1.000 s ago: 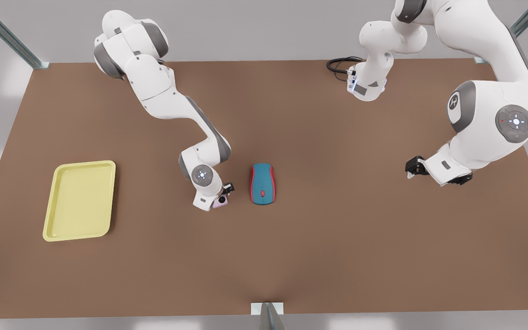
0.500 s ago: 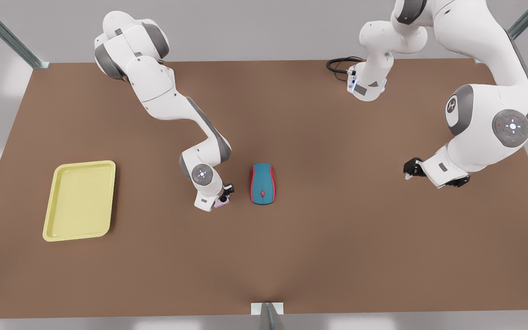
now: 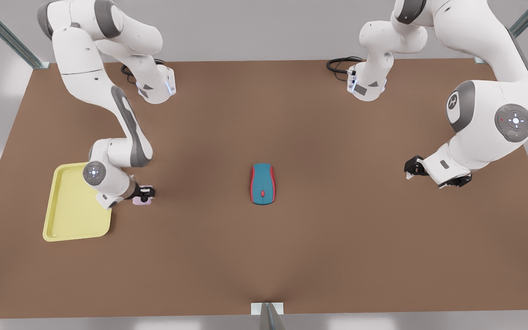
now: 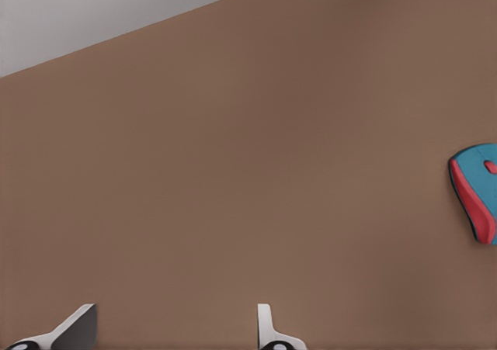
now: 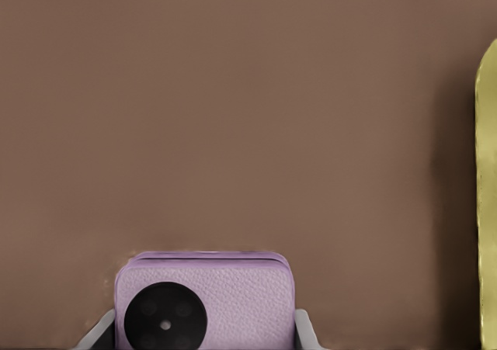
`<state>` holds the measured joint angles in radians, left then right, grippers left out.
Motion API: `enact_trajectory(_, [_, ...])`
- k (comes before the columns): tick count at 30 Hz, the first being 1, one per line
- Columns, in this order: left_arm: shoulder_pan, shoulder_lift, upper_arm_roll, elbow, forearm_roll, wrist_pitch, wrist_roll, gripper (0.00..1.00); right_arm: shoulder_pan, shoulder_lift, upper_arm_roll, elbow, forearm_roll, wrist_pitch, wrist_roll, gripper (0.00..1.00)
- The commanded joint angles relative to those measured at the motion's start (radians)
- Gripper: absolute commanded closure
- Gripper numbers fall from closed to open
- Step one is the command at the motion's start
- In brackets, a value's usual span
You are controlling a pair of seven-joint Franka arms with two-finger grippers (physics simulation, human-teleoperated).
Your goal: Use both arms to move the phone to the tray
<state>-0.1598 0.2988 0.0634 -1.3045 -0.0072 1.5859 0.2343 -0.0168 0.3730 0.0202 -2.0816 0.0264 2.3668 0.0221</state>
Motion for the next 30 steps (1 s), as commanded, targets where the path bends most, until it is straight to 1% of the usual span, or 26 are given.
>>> enact_trajectory(1, [0.000,0.000,0.001,0.001,0.001,0.010,0.005,0.00,-0.045,-0.016,-0.049,-0.025,-0.002,0.023,-0.455,0.20])
enact_trajectory(2, [0.000,0.000,0.001,0.001,0.001,0.011,0.005,0.00,-0.051,-0.012,-0.095,-0.020,-0.002,0.026,-0.542,0.20])
enact_trajectory(4, [0.000,0.008,0.001,0.001,0.001,0.023,0.007,0.00,-0.121,0.001,-0.117,0.017,0.000,0.025,-0.688,0.20])
enact_trajectory(6, [0.000,0.013,0.001,0.001,0.001,0.023,0.007,0.00,-0.141,0.032,-0.167,0.058,0.000,0.025,-0.797,0.20])
enact_trajectory(9, [0.000,0.034,0.003,0.002,0.006,0.023,0.000,0.00,-0.193,0.061,-0.172,0.083,0.006,0.026,-0.887,0.20])
enact_trajectory(10, [0.000,0.034,0.004,0.002,0.006,0.023,0.000,0.00,-0.193,0.067,-0.171,0.083,0.010,0.026,-0.893,0.15])
enact_trajectory(11, [0.000,0.036,0.004,0.002,0.006,0.025,0.000,0.00,-0.193,0.067,-0.171,0.083,0.012,0.025,-0.893,0.02])
enact_trajectory(12, [0.000,0.043,0.006,0.002,0.007,0.023,-0.001,0.00,-0.193,0.067,-0.171,0.083,0.013,0.025,-0.900,0.00])
enact_trajectory(15, [0.000,0.043,0.009,0.004,0.016,0.023,-0.003,0.00,-0.198,0.066,-0.171,0.086,0.014,0.023,-0.898,0.00])
enact_trajectory(16, [0.000,0.040,0.010,0.004,0.016,0.023,-0.003,0.00,-0.198,0.040,-0.164,0.098,0.013,0.003,-0.887,0.00])
enact_trajectory(17, [0.000,0.039,0.010,0.004,0.018,0.023,-0.001,0.00,-0.196,0.006,-0.145,0.127,0.015,-0.083,-0.875,0.00])
enact_trajectory(18, [0.000,0.036,0.010,0.004,0.045,0.023,-0.001,0.00,-0.184,-0.040,-0.109,0.181,0.014,-0.210,-0.788,0.00])
enact_trajectory(20, [-0.001,0.026,0.019,0.004,0.046,0.020,-0.053,0.00,-0.175,-0.078,0.004,0.320,-0.003,-0.478,-0.545,0.00])
enact_trajectory(21, [-0.001,0.026,0.018,0.005,0.039,0.022,-0.159,0.00,-0.085,-0.111,0.001,0.357,-0.017,-0.520,-0.470,0.00])
enact_trajectory(22, [-0.001,0.026,0.018,0.030,0.038,0.017,-0.207,0.00,-0.023,-0.157,0.000,0.380,-0.054,-0.555,-0.332,0.00])
enact_trajectory(23, [-0.001,0.026,0.018,0.030,0.038,0.016,-0.211,0.00,0.035,-0.158,-0.009,0.475,-0.052,-0.676,-0.248,0.00])
enact_trajectory(24, [-0.001,0.025,0.018,0.030,0.038,0.013,-0.211,0.00,0.147,-0.158,-0.109,0.618,-0.034,-0.811,-0.180,0.00])
enact_trajectory(25, [-0.001,0.020,0.018,0.030,0.038,0.013,-0.210,0.00,0.150,-0.154,-0.102,0.709,-0.049,-0.845,-0.120,0.00])
enact_trajectory(30, [-0.001,0.019,0.018,0.030,0.039,0.011,-0.207,0.00,0.141,-0.152,-0.102,0.724,-0.031,-0.844,-0.114,0.00])
